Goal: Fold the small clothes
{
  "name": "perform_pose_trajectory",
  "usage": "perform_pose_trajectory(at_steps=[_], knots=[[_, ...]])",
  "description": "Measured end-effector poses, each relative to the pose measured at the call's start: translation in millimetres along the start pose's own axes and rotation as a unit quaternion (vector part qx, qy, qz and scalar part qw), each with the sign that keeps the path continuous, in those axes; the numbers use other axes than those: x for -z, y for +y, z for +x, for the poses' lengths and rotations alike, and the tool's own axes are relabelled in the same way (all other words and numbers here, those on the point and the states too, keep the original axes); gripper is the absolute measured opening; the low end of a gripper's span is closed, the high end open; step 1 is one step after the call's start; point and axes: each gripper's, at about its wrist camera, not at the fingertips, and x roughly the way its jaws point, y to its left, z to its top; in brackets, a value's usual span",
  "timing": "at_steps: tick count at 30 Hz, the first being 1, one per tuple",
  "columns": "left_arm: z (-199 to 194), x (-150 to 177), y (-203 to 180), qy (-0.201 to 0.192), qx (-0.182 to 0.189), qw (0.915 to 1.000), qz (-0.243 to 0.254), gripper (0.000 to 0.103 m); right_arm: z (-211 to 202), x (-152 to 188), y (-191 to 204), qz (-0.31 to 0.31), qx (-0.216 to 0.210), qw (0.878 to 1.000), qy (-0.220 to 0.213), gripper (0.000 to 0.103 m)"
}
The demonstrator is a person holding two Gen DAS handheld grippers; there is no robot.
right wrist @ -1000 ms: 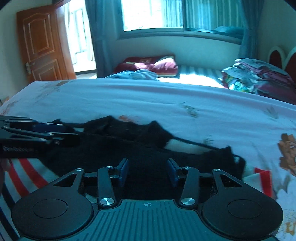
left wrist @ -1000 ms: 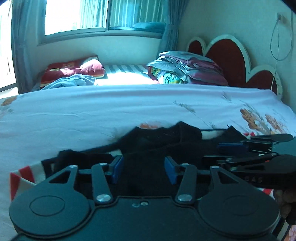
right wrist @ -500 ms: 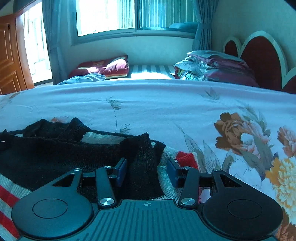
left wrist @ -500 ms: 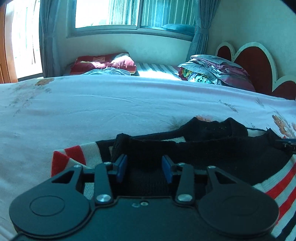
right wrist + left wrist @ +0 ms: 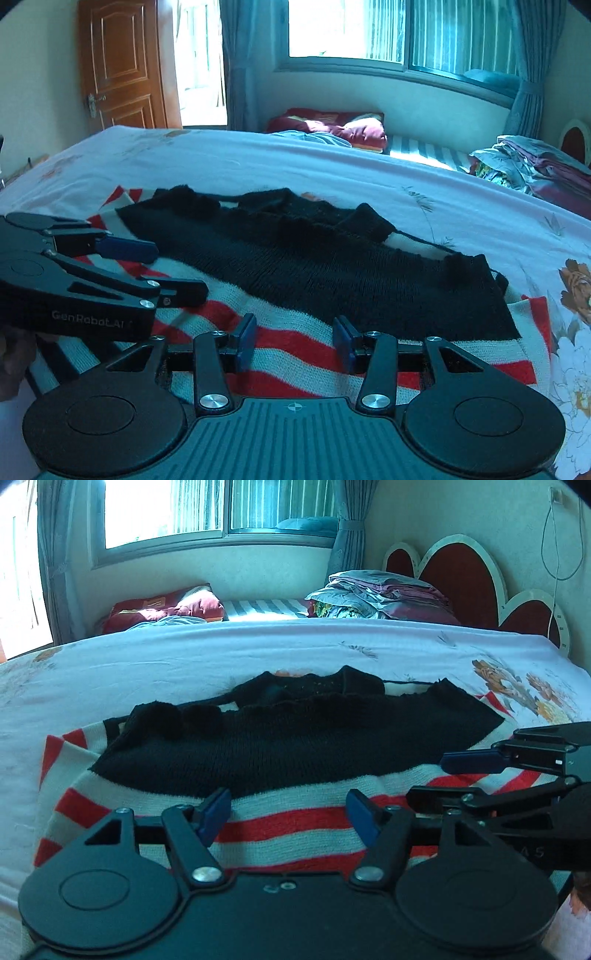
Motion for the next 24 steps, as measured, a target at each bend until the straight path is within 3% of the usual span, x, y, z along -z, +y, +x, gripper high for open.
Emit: perform_pose_trajectory(at_steps=[9,14,18,22,24], knots=[[-19.4,14.4,29.8,0.002,-0.026,0.9996,-0.007,0.071,-25.7,20.6,-47.0,0.058,0.069,0.996,0.016,0.046],[-23.4,9.4,24.5,0.010,-0.039,0.9991,-0.011,0.069,-35.9,16.2,-44.4,0.064,0.071,0.995,0.009,0.046],[-40.6,9.3,6.7,-0.005,-0.015,0.9997,-0.018,0.068,-55.0,15.1,-16.1,0.051,0.035,0.998,-0.015,0.046],[-40.5,17.1,-24.3,0.002,0.011,0.9999,0.002,0.066,-49.7,21.6,15.6,0.031,-0.010,0.999,0.001,0.046],[-35.0,23.2,-32.6,0.013,-0.003,0.9998,0.015,0.064,-44.3,27.4,24.6,0.022,-0.003,1.000,0.007,0.046]])
